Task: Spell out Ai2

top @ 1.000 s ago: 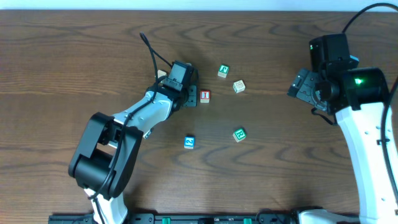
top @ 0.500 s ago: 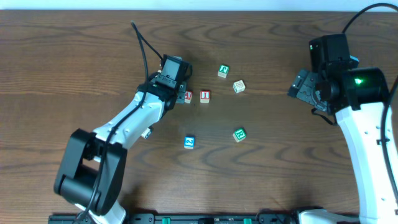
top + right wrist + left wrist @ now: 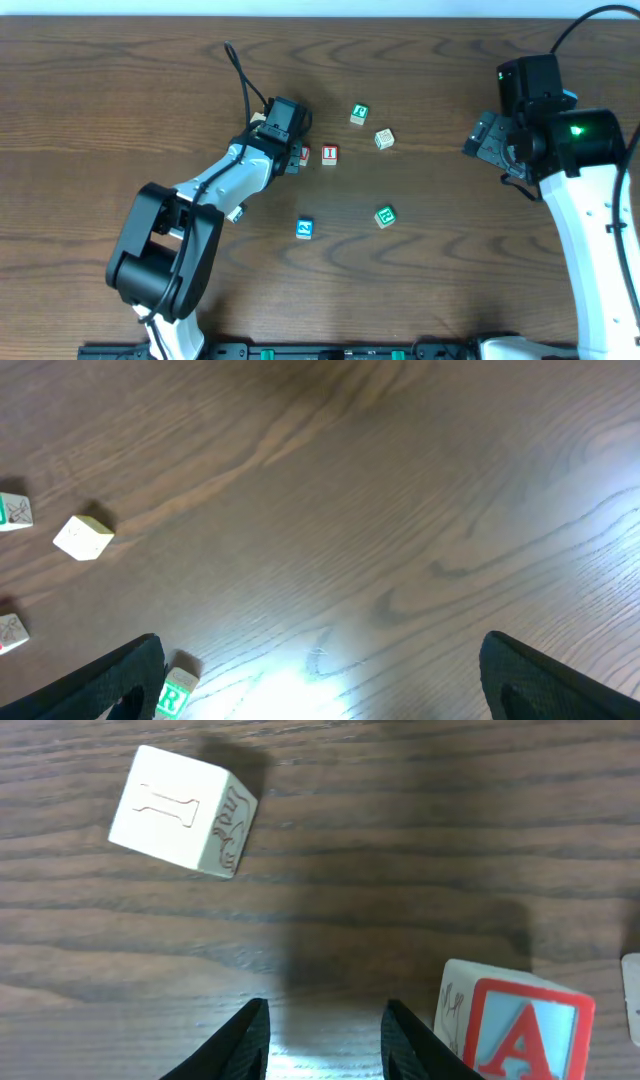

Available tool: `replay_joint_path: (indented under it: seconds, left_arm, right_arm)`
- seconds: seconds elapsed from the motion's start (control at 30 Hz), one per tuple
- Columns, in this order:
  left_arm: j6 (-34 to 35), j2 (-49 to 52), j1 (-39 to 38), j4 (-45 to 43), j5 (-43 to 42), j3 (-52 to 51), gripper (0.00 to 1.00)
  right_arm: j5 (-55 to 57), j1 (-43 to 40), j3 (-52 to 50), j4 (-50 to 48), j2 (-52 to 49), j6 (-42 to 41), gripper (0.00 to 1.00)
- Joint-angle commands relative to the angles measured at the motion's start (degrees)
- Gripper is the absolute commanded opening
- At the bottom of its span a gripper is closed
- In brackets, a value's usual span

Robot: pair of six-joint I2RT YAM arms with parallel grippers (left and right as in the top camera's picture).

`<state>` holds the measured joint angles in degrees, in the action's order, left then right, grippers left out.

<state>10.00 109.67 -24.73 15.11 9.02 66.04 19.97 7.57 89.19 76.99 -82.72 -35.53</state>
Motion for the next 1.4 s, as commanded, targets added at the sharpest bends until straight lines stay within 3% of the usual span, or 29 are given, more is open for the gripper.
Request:
replay_joint_path:
  seconds: [0.0, 1.37]
  left_arm:
    - [-0.74, 0.98, 0.39, -0.81, -2.43, 0.85, 0.37]
    - [5.07, 1.33, 0.33, -3.8, -9.64, 0.85, 0.37]
  right_arm:
    - [0.83, -0.42, -0.07, 0.13, 0.15, 0.46, 0.99]
    - [0.83, -0.42, -0.07, 0.15, 0.15, 0.46, 0.99]
